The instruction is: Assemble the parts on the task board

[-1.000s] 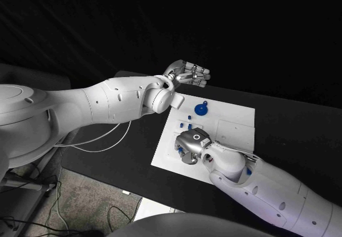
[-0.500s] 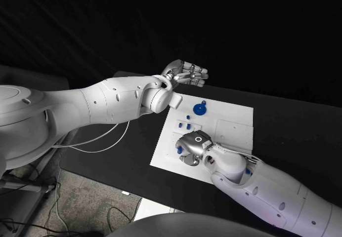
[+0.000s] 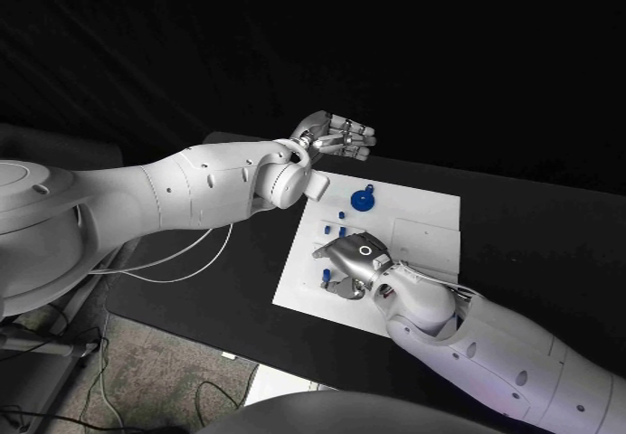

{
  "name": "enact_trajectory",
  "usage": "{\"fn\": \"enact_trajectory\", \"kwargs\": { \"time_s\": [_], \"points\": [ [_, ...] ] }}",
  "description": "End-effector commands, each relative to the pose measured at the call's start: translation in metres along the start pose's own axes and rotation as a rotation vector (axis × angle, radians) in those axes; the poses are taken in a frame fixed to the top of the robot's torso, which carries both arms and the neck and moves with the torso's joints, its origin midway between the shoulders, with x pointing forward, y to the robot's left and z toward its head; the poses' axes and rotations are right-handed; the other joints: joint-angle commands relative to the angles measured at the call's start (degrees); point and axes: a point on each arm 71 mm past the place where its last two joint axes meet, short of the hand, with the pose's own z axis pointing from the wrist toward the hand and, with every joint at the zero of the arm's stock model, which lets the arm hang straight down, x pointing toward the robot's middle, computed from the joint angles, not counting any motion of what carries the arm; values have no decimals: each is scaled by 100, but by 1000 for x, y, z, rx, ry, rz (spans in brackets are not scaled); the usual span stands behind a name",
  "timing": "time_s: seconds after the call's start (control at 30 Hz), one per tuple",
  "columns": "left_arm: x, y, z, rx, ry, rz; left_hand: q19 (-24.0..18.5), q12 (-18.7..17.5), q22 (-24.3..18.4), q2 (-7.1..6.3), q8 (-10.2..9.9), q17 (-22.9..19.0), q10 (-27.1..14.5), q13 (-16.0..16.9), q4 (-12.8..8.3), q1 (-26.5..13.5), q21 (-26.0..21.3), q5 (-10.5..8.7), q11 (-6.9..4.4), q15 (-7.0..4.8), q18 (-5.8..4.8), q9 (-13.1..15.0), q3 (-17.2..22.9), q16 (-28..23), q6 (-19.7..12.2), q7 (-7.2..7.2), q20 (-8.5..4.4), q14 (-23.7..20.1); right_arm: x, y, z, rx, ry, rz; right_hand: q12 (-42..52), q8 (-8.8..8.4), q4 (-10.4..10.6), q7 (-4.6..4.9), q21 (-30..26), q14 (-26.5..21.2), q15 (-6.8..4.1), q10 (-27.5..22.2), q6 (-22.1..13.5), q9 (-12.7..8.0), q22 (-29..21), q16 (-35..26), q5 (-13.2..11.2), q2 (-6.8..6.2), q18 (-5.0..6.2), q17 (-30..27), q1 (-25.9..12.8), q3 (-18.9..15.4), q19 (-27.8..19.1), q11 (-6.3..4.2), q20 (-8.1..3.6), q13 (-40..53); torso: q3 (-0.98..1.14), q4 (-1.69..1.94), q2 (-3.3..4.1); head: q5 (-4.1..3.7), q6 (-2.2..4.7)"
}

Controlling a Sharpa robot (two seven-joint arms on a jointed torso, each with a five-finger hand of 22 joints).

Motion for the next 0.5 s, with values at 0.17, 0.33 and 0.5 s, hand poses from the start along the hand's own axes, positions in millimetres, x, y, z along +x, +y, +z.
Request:
{"fn": "enact_trajectory", "kwargs": {
  "time_s": [0.17,0.33,0.5],
  "points": [
    [-1,0,0,3,9,-8,9,20,-15,23,12,-4,-31,-3,-15,0,35,-5,-5,8,91,4,-26,-28,-62,-1,36,-43,-17,-3,-7,0,-145,95,2,-8,-119,7,95,16,-10,413,231,3,-73,32,16,103,73,-11,-36,53,236,-57,-11,2,-11,14,2,-70,36],
    [-5,1,-2,0,7,-8,9,20,-15,23,12,-4,-31,-3,-15,0,35,-5,-5,8,91,4,-26,-28,-62,-1,36,-43,-27,-21,-20,31,-153,169,54,8,-804,109,168,42,-140,1247,574,16,-119,10,32,447,-43,-3,-529,448,230,-243,-130,12,-2,-15,-9,-144,27],
    [-15,3,-7,0,-1,-7,15,20,-22,31,13,-1,-8,-4,-14,2,40,-13,-13,0,91,4,-26,-26,-50,-4,31,-20,-41,-50,-43,85,-146,214,127,29,-941,-25,256,46,-324,2255,859,47,-85,20,-81,544,-156,69,-833,793,218,-542,-283,97,2,-78,-31,-209,38]
  ]
}}
